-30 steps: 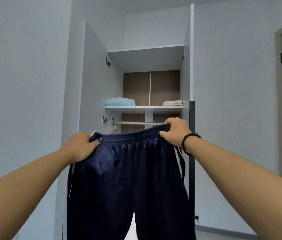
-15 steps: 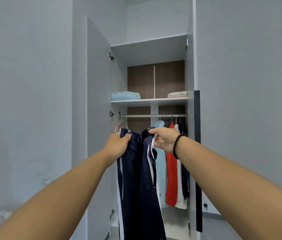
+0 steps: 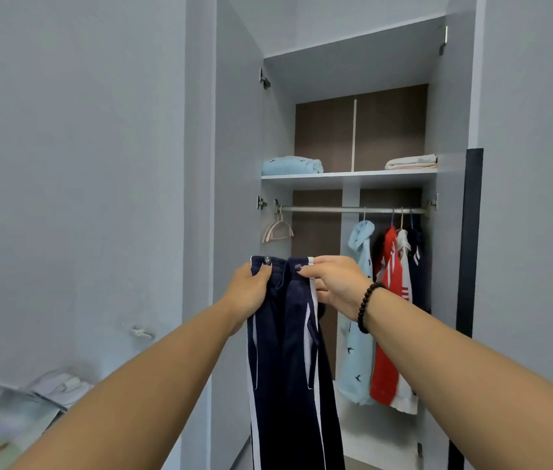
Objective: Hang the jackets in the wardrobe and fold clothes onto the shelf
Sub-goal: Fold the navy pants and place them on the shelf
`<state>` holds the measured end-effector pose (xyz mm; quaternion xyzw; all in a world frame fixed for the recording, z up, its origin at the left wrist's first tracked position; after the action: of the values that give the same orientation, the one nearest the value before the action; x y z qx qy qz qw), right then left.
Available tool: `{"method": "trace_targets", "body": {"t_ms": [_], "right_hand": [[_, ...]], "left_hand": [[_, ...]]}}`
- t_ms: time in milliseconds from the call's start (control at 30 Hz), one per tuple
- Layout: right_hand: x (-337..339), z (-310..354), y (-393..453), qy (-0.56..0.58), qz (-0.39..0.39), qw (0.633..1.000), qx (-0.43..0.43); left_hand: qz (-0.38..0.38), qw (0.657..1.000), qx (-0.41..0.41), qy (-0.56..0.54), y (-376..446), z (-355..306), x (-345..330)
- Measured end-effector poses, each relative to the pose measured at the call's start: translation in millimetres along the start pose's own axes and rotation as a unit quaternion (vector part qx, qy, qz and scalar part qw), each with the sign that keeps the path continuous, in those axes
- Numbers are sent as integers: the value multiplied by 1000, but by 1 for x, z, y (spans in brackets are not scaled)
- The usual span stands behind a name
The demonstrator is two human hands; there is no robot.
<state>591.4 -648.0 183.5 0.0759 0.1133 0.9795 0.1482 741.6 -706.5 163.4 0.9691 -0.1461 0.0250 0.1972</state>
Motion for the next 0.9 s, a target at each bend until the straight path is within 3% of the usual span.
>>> {"method": "trace_targets", "body": {"t_ms": [100,200,300,433,467,533,600,667,733,800,833,900], "right_hand": [[30,4,21,-74,-112,991,23],[38,9,27,-152,-41,985,68],[24,20,26,-358,-3,927,111],[36,42,20,-316,-93,932,150],[43,48,16,-338,-124,917,171],[49,62,4,-459,-159,846,220],[42,70,-8,-602,-131,748,247],[32,70,-17,-712,-77,662,221],[23,66,-21,-777,-47,605,165],[17,64,-23,-786,-42,603,125],[14,63,-23,-772,-40,623,116],[14,65,-22,-705,-36,700,106]], "left_hand": [[-62,998,9,27,8,7,47],[-124,992,21,11,12,16,87],[-121,992,-7,29,16,3,89],[-125,990,-41,47,14,-23,98],[-116,991,-43,51,12,-27,101],[-89,993,-41,58,6,-34,102],[-74,996,-36,45,-2,-42,100],[-52,998,-40,23,-12,-49,95],[-26,998,-48,15,-22,-55,88],[-3,999,-51,0,-33,-58,82],[1,999,-49,-14,-37,-60,82],[9,998,-37,-57,-45,-63,87]]}}
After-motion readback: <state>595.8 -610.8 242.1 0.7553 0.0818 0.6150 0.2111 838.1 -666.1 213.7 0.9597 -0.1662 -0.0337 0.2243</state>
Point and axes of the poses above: each hand's wrist, its own y-axis towards the middle knuckle, its own x-axis out of the back of the hand, z = x × y, the point moved 5 cm from there along y, towards the middle knuckle, and after that the axes turned 6 degrees about -y, right-handed, at the moved point
